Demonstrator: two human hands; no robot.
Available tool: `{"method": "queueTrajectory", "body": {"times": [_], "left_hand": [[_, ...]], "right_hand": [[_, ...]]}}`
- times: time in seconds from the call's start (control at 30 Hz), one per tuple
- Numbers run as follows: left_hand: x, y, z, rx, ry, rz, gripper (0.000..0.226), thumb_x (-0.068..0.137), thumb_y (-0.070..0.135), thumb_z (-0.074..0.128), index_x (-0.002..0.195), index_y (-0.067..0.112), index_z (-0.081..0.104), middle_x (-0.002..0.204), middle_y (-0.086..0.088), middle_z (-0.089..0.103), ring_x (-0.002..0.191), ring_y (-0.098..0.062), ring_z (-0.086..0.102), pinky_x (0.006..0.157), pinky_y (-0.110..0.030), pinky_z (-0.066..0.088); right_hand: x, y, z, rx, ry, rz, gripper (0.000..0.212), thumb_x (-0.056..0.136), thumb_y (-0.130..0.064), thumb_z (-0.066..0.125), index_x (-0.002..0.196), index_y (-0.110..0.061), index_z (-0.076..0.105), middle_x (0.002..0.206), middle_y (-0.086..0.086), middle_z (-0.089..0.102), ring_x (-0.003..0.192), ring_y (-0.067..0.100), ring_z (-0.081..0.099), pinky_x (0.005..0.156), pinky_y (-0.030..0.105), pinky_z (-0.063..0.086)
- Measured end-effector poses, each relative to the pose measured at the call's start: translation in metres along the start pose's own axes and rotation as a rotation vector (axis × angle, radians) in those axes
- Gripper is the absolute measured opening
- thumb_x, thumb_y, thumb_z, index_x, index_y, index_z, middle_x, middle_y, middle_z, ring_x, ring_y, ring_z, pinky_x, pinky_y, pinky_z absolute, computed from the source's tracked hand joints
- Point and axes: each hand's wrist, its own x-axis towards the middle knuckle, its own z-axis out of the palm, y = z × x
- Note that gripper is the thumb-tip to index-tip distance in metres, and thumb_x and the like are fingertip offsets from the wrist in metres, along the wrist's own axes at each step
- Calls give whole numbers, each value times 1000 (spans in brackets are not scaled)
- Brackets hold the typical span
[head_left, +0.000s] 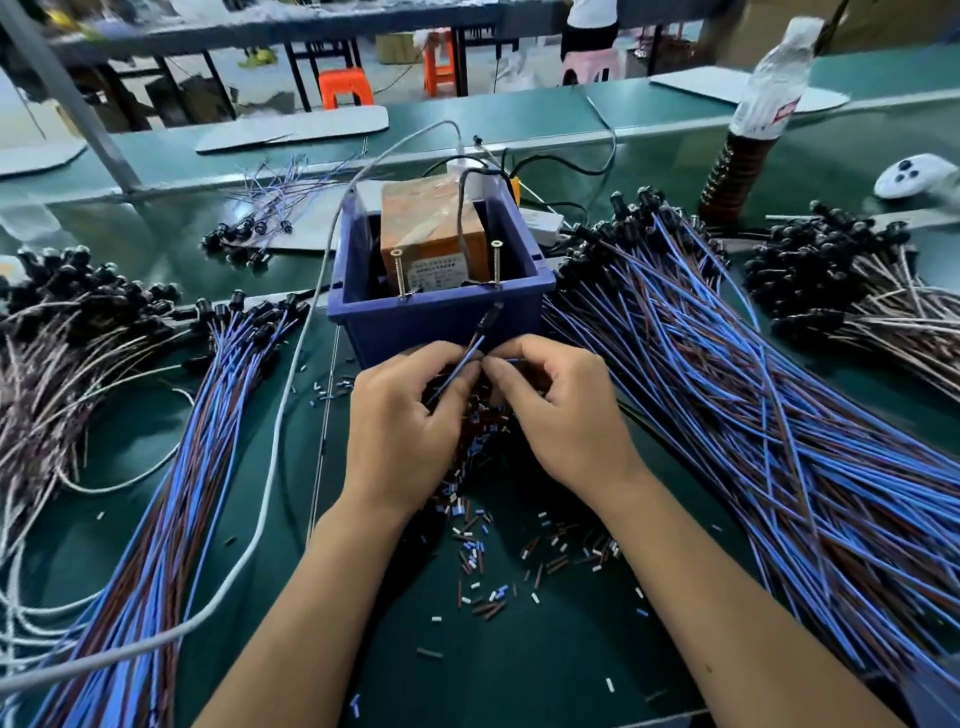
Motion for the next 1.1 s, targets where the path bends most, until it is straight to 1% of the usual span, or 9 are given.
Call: {"method": "queueTrajectory", "body": {"times": [0.17,0.3,0.5,0.6,0.7,0.8,0.87,0.97,1.1], "left_hand": [[0,0,-4,-5,-5,-4,8,96,18,69,91,18,74,79,12,70,76,-8,66,69,-35,52],[-3,0,-5,-4,-1,-37,11,97,16,69,86,16,71,71,10,64,67,-12,61,63,-37,49],[-2,1,-5,-7,8,-56,17,98,19,68,81,19,67,62,11,56,55,-13,51,53,-29,39],[-1,1,-3,8,0,-56,16,98,20,68,82,18,67,61,13,54,55,-11,49,53,-26,36],[-1,-1,-3,18,8,-62,15,97,18,68,82,19,66,63,13,55,57,-8,51,54,-30,41],[-2,-3,-5,13,10,-67,15,97,16,68,83,18,67,65,14,57,59,-9,52,55,-34,44],[-1,-3,-5,4,-3,-66,13,97,16,68,84,17,69,66,11,60,60,-11,55,57,-37,45],[0,-1,-6,-30,-37,-59,11,96,16,68,86,17,71,68,9,63,63,-12,58,58,-36,47],[-2,2,-7,-91,-83,-66,15,97,15,67,83,18,70,63,5,60,59,-18,56,54,-37,44]], "right_hand": [[4,2,-14,-80,-27,-107,15,100,-20,69,91,-14,78,71,-12,69,69,8,67,66,23,51],[13,16,-46,-138,9,-95,32,101,-36,66,76,-18,74,63,-5,67,55,7,58,57,27,46],[15,28,-68,-409,125,-156,35,103,-29,66,76,-8,72,58,4,62,53,25,56,56,41,45],[18,13,-46,-336,109,-116,36,105,-31,60,77,-10,70,61,4,65,56,23,59,59,44,48],[19,0,-14,-211,85,-28,46,108,-33,55,74,-5,68,61,7,65,58,23,60,62,46,47],[12,-1,2,-130,76,-44,47,106,-28,60,66,-4,64,58,6,62,56,21,58,61,45,44],[9,2,2,-112,79,-76,43,105,-26,63,66,-8,65,57,0,62,55,15,58,60,39,45],[8,4,-4,-94,93,-90,40,103,-34,64,68,-15,68,54,-7,61,53,10,59,57,26,44],[6,6,-8,-53,101,-70,43,99,-42,65,65,-16,68,50,-4,60,47,8,56,54,20,41]]}}
